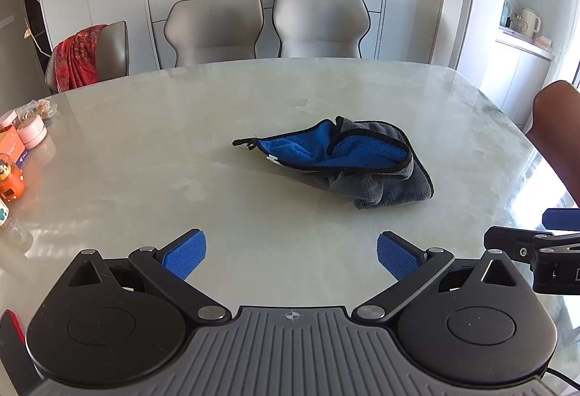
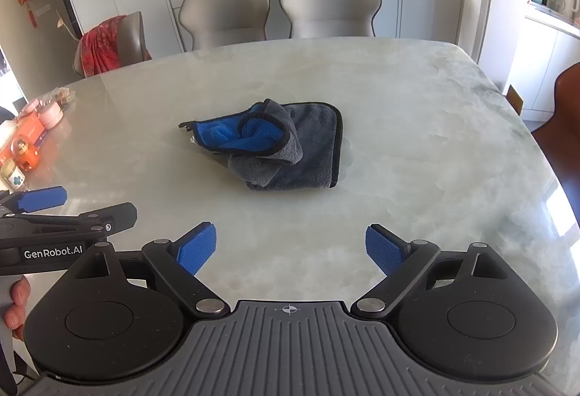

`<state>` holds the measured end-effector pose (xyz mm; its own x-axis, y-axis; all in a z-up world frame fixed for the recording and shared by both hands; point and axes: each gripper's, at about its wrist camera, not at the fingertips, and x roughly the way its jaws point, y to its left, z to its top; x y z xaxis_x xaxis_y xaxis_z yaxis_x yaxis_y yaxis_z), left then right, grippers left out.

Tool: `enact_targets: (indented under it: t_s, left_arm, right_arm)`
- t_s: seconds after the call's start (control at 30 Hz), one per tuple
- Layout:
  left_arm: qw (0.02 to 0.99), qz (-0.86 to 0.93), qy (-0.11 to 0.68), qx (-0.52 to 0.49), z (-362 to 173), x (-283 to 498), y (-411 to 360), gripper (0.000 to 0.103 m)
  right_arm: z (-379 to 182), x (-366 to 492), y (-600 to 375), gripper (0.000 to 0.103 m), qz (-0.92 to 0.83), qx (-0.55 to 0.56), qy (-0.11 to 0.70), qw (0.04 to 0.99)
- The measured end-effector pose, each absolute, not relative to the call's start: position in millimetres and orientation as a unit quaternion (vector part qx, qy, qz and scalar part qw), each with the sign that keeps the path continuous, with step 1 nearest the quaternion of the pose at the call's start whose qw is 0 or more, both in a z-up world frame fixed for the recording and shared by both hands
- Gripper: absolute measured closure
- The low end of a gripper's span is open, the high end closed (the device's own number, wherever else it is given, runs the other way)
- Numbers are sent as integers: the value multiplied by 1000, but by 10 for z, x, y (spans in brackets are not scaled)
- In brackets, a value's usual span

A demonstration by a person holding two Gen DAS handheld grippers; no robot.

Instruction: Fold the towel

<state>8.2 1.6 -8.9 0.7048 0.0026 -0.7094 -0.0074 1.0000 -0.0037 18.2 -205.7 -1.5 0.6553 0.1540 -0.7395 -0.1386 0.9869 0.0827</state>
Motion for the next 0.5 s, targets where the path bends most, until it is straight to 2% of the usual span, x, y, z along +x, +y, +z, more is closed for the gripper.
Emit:
enact_targets:
  t_s: [0.5]
  left_arm:
    - [920,2,392,-2,-101,137,16,0]
  right_arm:
    - [-52,198,-2032,12,79,7,415,906]
